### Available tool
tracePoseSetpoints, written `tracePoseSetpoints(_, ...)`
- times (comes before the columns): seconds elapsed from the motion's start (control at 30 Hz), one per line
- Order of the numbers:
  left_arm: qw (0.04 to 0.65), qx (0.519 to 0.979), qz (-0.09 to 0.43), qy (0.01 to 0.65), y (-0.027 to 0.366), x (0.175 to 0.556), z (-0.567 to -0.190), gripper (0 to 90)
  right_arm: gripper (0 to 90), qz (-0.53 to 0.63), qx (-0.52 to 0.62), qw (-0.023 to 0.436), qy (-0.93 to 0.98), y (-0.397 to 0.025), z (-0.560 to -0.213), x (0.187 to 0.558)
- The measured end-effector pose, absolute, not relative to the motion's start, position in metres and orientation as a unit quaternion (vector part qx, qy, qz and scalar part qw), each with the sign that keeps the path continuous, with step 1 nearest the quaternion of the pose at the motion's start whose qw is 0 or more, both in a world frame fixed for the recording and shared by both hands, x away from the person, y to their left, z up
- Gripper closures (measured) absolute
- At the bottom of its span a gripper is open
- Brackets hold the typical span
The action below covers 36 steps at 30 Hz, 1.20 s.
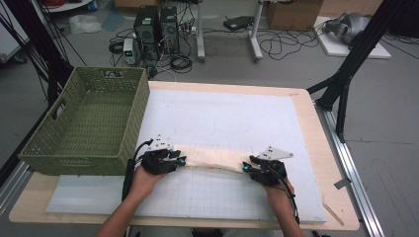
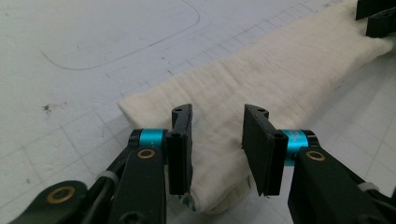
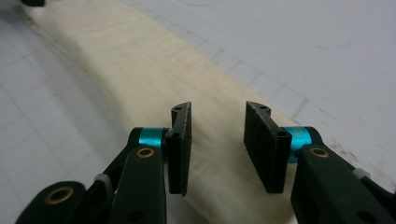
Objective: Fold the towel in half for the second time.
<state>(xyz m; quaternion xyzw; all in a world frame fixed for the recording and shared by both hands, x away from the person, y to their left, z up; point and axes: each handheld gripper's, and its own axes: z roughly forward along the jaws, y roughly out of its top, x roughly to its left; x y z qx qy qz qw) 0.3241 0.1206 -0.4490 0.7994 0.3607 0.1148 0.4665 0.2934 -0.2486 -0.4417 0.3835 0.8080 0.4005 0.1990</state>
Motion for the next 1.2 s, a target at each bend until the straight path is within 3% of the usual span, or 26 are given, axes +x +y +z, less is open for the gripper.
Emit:
tracePoseSetpoints(0.27, 0.456, 0.807, 0.114, 0.357, 0.119, 0.322, -0.449, 63.1, 65.4, 0.375, 0.424, 0.212, 0.797, -0.277, -0.446, 0.295)
tracePoseSetpoints(0.57, 0.445, 0.81, 0.118, 0.363, 0.121, 0.32, -0.45, 68.9, 58.7, 0.356, 0.445, 0.234, 0.788, -0.283, -0.447, 0.298)
tracePoseSetpoints(0.67, 0.458, 0.797, 0.144, 0.366, 0.123, 0.319, -0.445, 61.9, 54.1, 0.378, 0.454, 0.182, 0.787, -0.285, -0.449, 0.298)
tracePoseSetpoints(0.77, 0.469, 0.778, 0.175, 0.38, 0.129, 0.32, -0.442, 54.1, 54.9, 0.382, 0.454, 0.181, 0.784, -0.284, -0.451, 0.296)
tracePoseSetpoints(0.9, 0.454, 0.777, 0.161, 0.406, 0.133, 0.324, -0.446, 51.2, 63.6, 0.39, 0.464, 0.163, 0.778, -0.285, -0.451, 0.297)
tracePoseSetpoints(1.0, 0.433, 0.796, 0.144, 0.399, 0.129, 0.325, -0.451, 58.6, 78.5, 0.398, 0.457, 0.151, 0.781, -0.284, -0.451, 0.297)
tracePoseSetpoints(1.1, 0.427, 0.806, 0.142, 0.384, 0.125, 0.322, -0.45, 72.0, 82.6, 0.383, 0.439, 0.177, 0.793, -0.281, -0.449, 0.297)
tracePoseSetpoints(1.2, 0.428, 0.807, 0.143, 0.382, 0.123, 0.32, -0.451, 76.6, 83.5, 0.366, 0.441, 0.202, 0.794, -0.281, -0.446, 0.298)
